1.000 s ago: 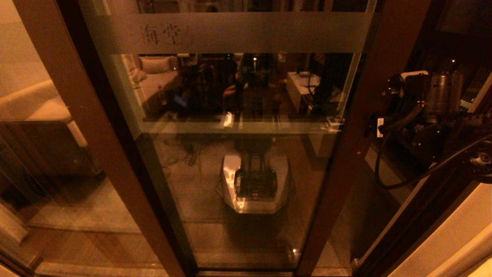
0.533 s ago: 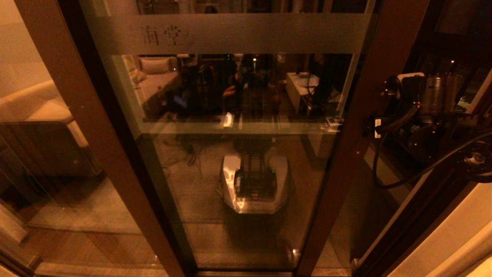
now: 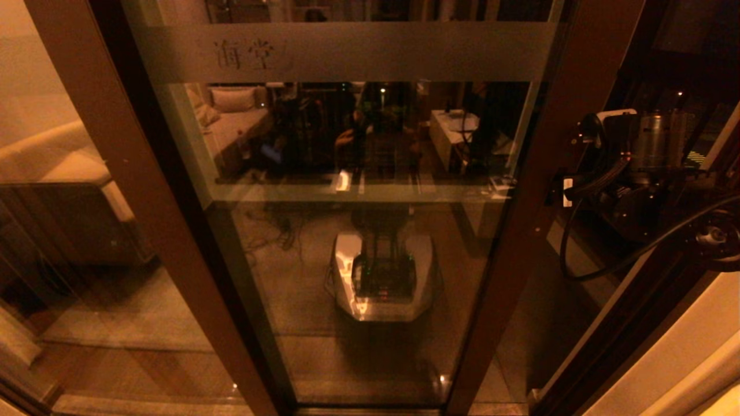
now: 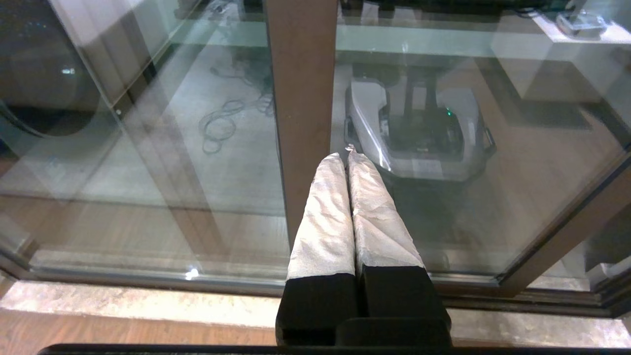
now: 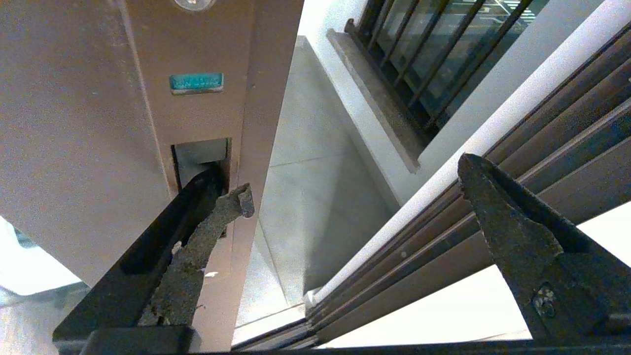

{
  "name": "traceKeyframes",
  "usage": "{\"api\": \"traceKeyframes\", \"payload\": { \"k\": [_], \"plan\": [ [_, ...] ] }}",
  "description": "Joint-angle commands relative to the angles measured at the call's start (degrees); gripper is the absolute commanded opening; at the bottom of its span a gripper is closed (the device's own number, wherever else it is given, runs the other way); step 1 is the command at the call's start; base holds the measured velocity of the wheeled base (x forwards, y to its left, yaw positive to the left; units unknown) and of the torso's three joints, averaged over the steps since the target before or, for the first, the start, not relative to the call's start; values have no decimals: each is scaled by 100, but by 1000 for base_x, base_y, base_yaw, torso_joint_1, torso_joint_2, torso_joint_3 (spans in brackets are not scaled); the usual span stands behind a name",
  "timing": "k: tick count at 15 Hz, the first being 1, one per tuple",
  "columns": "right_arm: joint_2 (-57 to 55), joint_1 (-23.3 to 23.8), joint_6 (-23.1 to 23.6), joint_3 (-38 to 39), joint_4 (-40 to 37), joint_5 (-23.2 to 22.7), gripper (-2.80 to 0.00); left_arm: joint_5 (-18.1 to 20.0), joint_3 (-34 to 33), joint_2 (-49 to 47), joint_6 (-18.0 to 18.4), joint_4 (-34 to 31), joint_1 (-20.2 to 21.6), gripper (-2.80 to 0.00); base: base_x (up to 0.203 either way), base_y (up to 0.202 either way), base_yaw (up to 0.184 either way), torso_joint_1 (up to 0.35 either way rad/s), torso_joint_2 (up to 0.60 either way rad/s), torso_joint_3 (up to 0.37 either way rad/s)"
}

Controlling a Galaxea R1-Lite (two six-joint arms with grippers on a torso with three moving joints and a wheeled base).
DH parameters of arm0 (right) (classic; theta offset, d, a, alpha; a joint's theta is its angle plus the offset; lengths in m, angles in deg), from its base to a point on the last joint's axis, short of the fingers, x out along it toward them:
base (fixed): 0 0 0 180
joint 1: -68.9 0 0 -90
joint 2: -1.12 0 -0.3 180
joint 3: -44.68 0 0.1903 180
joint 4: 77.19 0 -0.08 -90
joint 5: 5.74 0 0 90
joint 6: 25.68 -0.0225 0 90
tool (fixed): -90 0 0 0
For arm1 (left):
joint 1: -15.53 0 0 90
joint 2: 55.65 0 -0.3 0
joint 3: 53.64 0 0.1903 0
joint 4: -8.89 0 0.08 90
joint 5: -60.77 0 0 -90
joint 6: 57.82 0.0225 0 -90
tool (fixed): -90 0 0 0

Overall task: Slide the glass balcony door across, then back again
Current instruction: Close the slid door

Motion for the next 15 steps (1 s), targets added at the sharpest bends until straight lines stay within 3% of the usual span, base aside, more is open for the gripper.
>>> {"api": "traceKeyframes", "payload": {
  "k": [1, 15],
  "plan": [
    [-35, 39, 2, -6, 39, 34, 0, -3, 0, 1, -5, -4, 0, -280, 0, 0, 0, 0, 0, 0],
    [-132, 301, 72, -77, 47, 26, 0, -3, 0, 1, 3, 2, 0, -280, 0, 0, 0, 0, 0, 0]
  ]
}}
